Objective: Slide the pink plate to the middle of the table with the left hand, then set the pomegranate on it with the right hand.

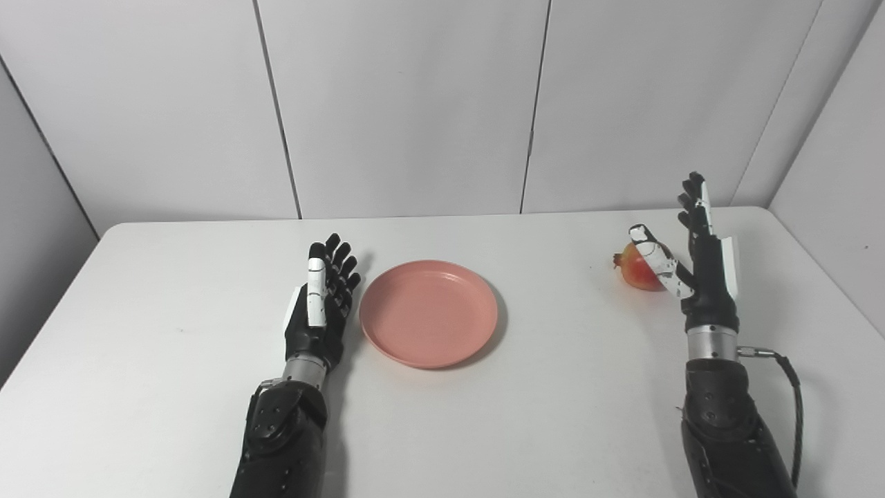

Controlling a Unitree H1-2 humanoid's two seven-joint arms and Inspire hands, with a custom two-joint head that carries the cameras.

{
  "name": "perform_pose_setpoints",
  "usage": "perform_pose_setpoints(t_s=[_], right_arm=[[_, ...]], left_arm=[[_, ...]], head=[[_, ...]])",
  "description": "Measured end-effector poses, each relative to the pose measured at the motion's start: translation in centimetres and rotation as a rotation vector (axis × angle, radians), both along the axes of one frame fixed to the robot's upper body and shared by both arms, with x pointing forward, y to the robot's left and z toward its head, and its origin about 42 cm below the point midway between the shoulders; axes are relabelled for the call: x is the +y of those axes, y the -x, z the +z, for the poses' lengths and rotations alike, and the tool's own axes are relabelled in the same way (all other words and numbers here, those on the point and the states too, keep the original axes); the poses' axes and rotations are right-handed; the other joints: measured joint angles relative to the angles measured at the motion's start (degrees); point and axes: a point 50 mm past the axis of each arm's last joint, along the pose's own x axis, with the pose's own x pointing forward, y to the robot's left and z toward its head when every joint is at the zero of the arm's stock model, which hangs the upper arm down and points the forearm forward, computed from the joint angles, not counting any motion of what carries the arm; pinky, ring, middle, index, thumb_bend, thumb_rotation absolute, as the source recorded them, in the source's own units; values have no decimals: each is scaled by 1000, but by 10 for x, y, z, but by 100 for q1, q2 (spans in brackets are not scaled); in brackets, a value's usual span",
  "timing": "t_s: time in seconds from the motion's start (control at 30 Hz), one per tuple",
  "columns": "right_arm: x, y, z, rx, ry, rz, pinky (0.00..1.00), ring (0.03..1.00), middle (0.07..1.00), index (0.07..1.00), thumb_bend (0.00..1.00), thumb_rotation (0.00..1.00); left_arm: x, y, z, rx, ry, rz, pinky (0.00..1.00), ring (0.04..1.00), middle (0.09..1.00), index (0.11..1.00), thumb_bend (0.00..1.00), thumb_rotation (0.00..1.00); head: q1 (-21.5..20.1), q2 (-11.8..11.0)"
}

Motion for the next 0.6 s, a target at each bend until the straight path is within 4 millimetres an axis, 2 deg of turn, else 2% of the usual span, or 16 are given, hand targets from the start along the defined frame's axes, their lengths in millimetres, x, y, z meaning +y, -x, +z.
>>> perform_pose_setpoints(t_s=[0.2,0.3,0.33,0.4,0.6], right_arm=[[-20,-4,0,6,175,-52,944,982,996,1000,771,662],[-19,-5,1,22,270,-40,917,984,1000,1000,807,613],[-19,-5,1,31,294,-41,892,976,998,994,828,544],[-17,-6,-1,61,332,-49,875,969,994,987,840,494],[-15,-8,-7,155,379,-78,842,943,977,985,870,461]], left_arm=[[1,0,0,0,-3,0,1000,1000,1000,1000,647,1000],[1,0,0,0,-4,-3,1000,1000,1000,1000,647,1000],[1,0,0,0,-4,-4,1000,1000,1000,1000,647,1000],[1,-1,-1,1,-4,-5,1000,1000,1000,1000,646,1000],[1,-1,0,-2,-4,-7,1000,1000,1000,1000,646,1000]], head=[[-132,-9],[-158,-26],[-158,-26],[-167,-9],[-158,17]])
